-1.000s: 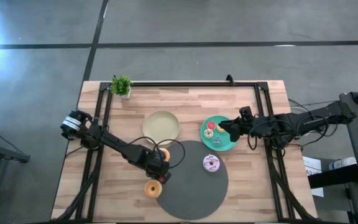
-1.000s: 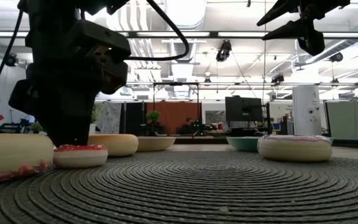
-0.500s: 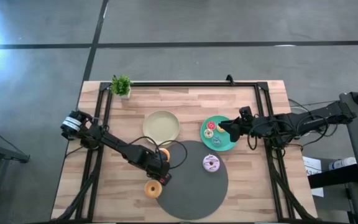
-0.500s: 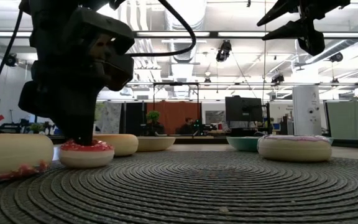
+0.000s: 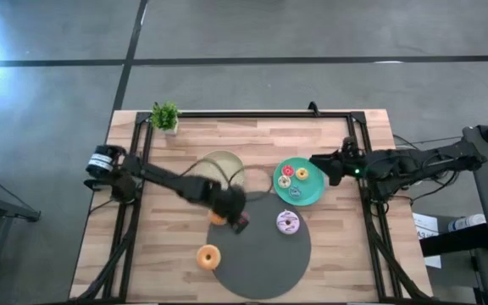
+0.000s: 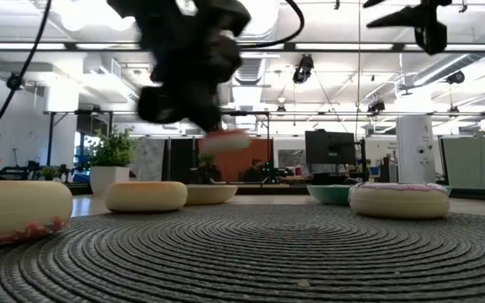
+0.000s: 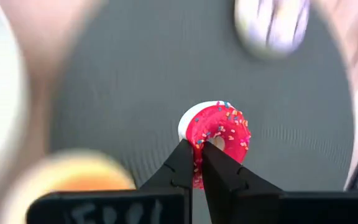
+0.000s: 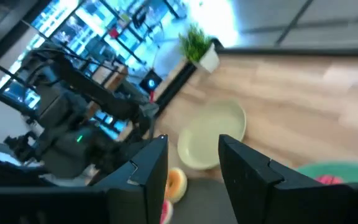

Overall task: Pick & Place donuts
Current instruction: Put the small red donut on the green plate

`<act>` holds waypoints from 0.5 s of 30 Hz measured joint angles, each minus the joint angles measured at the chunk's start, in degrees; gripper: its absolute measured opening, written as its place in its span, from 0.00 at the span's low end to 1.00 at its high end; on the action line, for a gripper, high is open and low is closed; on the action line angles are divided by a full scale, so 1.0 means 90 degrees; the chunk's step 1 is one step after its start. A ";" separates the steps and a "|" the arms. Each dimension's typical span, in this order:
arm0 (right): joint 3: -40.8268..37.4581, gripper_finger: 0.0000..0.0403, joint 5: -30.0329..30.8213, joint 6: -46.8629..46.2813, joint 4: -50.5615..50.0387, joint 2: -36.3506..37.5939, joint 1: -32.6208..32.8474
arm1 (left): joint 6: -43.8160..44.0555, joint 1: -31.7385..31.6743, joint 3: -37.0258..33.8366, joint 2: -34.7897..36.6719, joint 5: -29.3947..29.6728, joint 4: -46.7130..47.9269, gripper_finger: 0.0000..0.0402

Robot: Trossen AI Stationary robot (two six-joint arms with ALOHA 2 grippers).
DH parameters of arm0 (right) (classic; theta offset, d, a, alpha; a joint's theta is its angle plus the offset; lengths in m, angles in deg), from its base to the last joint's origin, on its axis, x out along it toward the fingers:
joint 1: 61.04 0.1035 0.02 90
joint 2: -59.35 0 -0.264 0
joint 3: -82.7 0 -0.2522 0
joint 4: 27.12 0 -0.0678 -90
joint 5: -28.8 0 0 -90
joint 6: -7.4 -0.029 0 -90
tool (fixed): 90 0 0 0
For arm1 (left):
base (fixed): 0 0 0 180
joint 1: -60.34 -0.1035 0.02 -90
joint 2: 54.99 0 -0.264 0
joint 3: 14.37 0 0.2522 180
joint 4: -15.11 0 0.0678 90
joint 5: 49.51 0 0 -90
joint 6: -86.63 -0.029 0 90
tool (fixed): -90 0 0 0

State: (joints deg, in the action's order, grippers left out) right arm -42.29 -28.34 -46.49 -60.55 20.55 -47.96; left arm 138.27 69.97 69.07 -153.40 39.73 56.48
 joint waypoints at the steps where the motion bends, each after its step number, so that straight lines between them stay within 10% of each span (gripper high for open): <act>1: 0.0056 0.33 0.0085 0.0137 -0.0006 0.0053 0.0020 | -0.0242 -0.0230 0.0122 -0.0010 0.0039 -0.0025 0.00; 15: 0.1355 0.28 0.1590 0.2417 0.0021 -0.0080 0.0117 | -0.2417 -0.1818 0.3843 -0.2828 -0.0860 -0.0153 0.00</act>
State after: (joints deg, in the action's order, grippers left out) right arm -30.09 -14.03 -24.74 -60.37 19.83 -46.91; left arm 116.51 53.61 103.65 -178.86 31.99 55.10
